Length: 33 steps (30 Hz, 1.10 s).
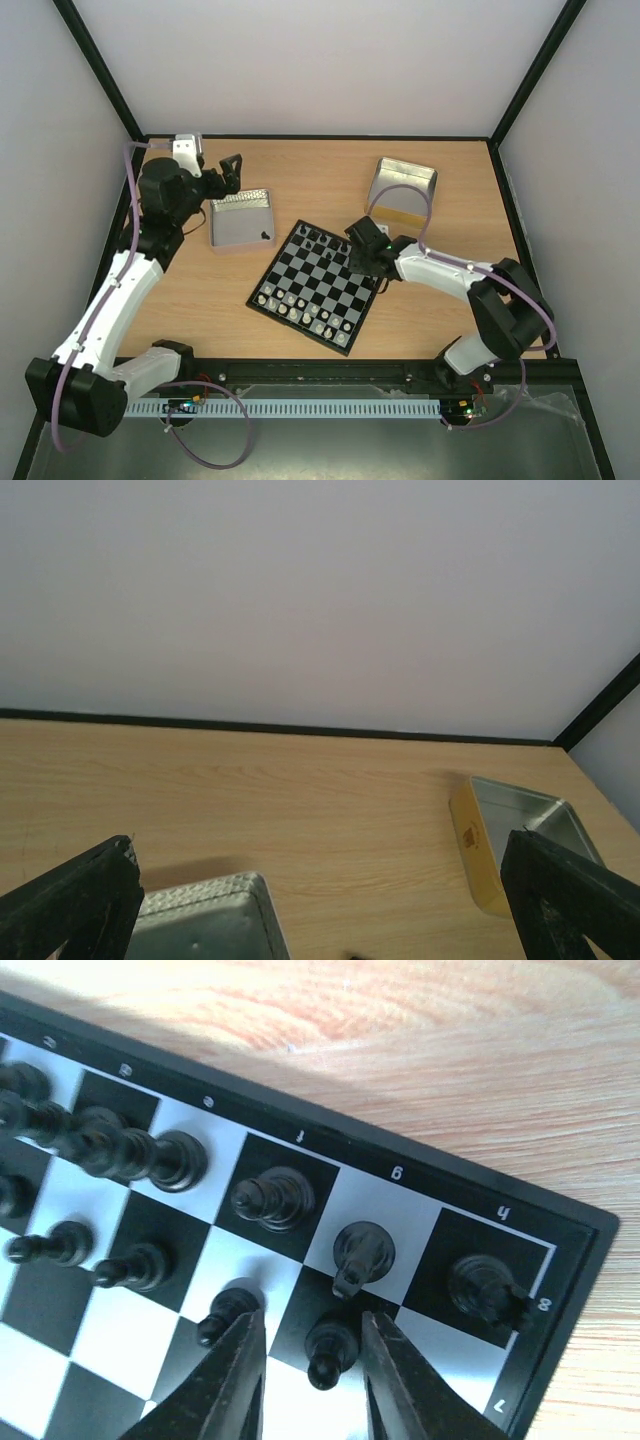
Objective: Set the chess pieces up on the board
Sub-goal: Place the chess piece on the chessboard, then adjust the storage box at the center of the board.
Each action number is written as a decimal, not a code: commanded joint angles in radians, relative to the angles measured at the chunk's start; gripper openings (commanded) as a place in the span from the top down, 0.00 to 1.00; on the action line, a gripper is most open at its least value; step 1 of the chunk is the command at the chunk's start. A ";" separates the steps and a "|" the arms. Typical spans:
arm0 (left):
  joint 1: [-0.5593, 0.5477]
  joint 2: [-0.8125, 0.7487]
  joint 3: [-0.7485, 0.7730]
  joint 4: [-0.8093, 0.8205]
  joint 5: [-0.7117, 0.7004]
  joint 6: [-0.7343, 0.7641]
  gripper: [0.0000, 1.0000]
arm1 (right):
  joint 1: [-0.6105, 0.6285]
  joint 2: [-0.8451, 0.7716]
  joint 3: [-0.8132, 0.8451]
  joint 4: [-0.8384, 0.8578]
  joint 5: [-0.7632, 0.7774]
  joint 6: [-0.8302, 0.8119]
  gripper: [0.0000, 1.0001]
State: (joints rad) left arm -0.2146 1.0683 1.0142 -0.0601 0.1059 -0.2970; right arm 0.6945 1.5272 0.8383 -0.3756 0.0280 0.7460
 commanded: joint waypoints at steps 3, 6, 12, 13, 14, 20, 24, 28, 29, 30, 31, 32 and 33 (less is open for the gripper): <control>0.009 0.099 0.024 -0.073 -0.031 -0.008 0.01 | 0.007 -0.137 0.035 -0.081 0.073 0.021 0.70; 0.011 0.179 -0.015 0.004 -0.021 0.027 0.01 | 0.006 -0.173 0.051 -0.096 0.089 0.017 0.68; 0.056 0.470 0.119 -0.086 0.146 0.256 0.03 | 0.006 -0.198 0.078 -0.092 0.073 0.013 0.66; 0.061 0.512 0.152 -0.116 0.145 0.294 0.05 | 0.007 -0.200 0.082 -0.091 0.062 0.013 0.66; 0.067 0.551 0.175 -0.131 0.153 0.332 0.05 | 0.006 -0.199 0.086 -0.089 0.052 0.011 0.66; 0.085 0.778 0.394 -0.317 0.234 0.542 0.09 | 0.006 -0.203 0.103 -0.100 0.034 0.000 0.66; 0.084 0.913 0.604 -0.528 0.333 0.695 0.12 | 0.007 -0.223 0.083 -0.080 0.029 0.016 0.66; 0.100 1.076 0.783 -0.742 0.289 0.812 0.20 | 0.006 -0.226 0.082 -0.079 0.023 0.022 0.67; 0.104 1.089 0.795 -0.762 0.298 0.828 0.23 | 0.006 -0.226 0.081 -0.080 0.025 0.023 0.67; 0.110 1.099 0.798 -0.772 0.307 0.836 0.25 | 0.007 -0.226 0.080 -0.078 0.026 0.024 0.67; 0.115 1.106 0.800 -0.774 0.309 0.838 0.26 | 0.007 -0.225 0.080 -0.076 0.025 0.024 0.67; 0.119 1.113 0.800 -0.775 0.313 0.841 0.26 | 0.006 -0.223 0.081 -0.076 0.023 0.023 0.67; 0.123 1.119 0.802 -0.775 0.315 0.841 0.27 | 0.006 -0.220 0.083 -0.075 0.021 0.023 0.67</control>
State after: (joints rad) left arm -0.1181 2.1521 1.7908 -0.6994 0.3912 0.4686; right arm 0.6945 1.3239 0.9123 -0.4408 0.0383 0.7609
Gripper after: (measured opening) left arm 0.741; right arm 0.331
